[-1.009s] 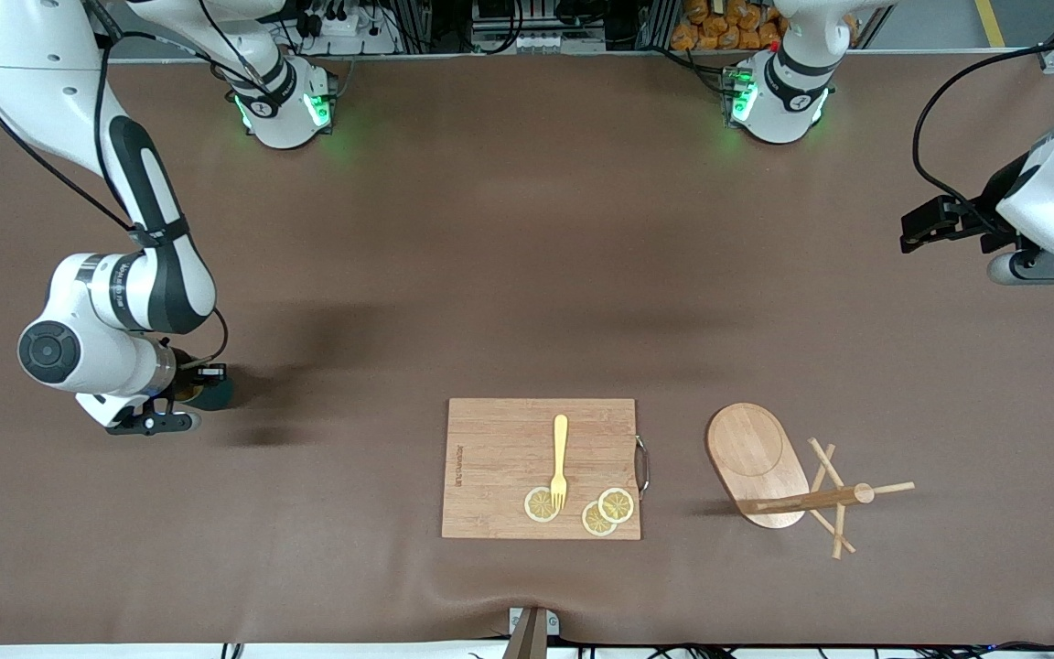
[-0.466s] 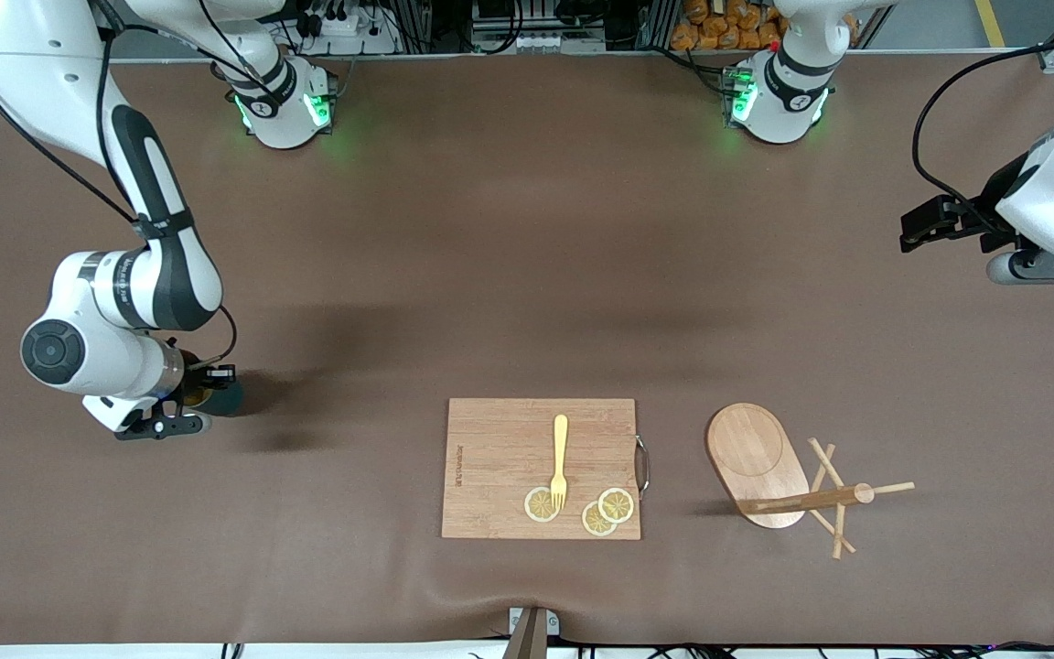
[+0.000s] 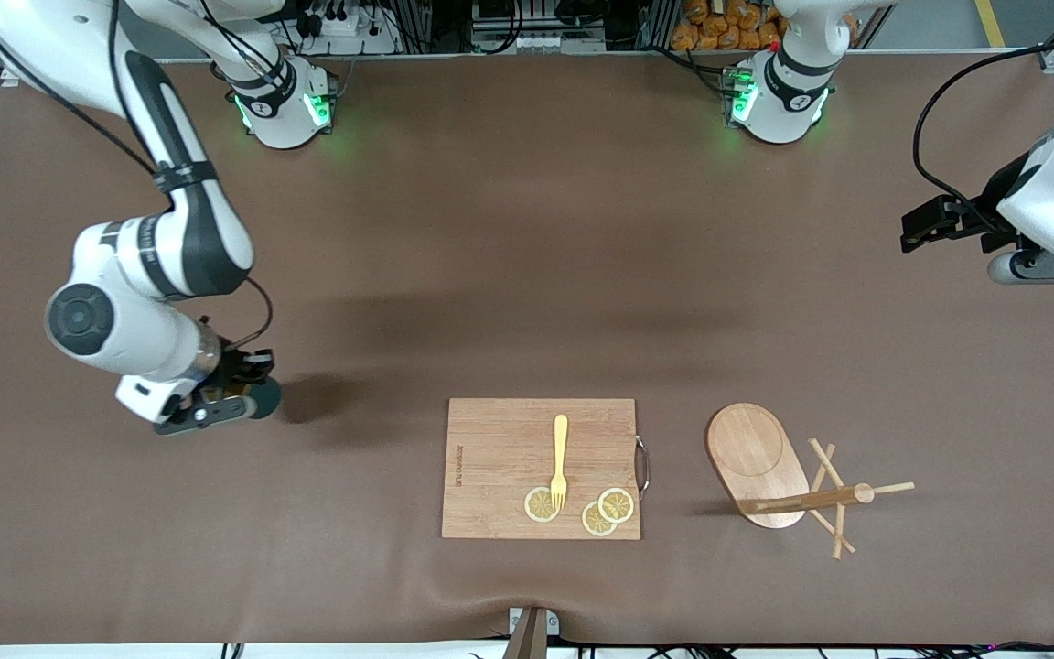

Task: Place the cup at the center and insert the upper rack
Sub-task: 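Lift the teal mug with the right gripper and carry it toward table center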

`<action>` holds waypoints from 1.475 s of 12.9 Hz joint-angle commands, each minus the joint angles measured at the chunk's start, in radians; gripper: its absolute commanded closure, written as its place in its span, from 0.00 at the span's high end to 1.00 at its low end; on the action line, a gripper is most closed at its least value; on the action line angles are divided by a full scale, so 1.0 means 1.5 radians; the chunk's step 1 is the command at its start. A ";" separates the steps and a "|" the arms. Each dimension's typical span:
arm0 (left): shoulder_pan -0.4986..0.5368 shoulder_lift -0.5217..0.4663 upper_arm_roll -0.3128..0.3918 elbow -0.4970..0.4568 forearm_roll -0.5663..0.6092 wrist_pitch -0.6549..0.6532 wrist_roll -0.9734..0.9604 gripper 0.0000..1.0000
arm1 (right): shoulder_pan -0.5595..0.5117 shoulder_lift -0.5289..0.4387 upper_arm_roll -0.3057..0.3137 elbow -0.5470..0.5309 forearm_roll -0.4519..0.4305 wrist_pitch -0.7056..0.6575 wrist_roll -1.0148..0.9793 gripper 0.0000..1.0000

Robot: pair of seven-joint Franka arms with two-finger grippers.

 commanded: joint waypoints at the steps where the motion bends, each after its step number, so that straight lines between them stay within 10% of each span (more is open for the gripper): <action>1: 0.005 -0.004 -0.005 0.005 0.004 -0.011 -0.005 1.00 | 0.042 -0.012 0.008 -0.008 0.011 -0.006 0.001 0.00; 19: 0.008 -0.004 -0.003 0.005 0.004 -0.011 -0.003 1.00 | 0.484 0.049 0.009 0.010 0.012 0.062 0.440 0.00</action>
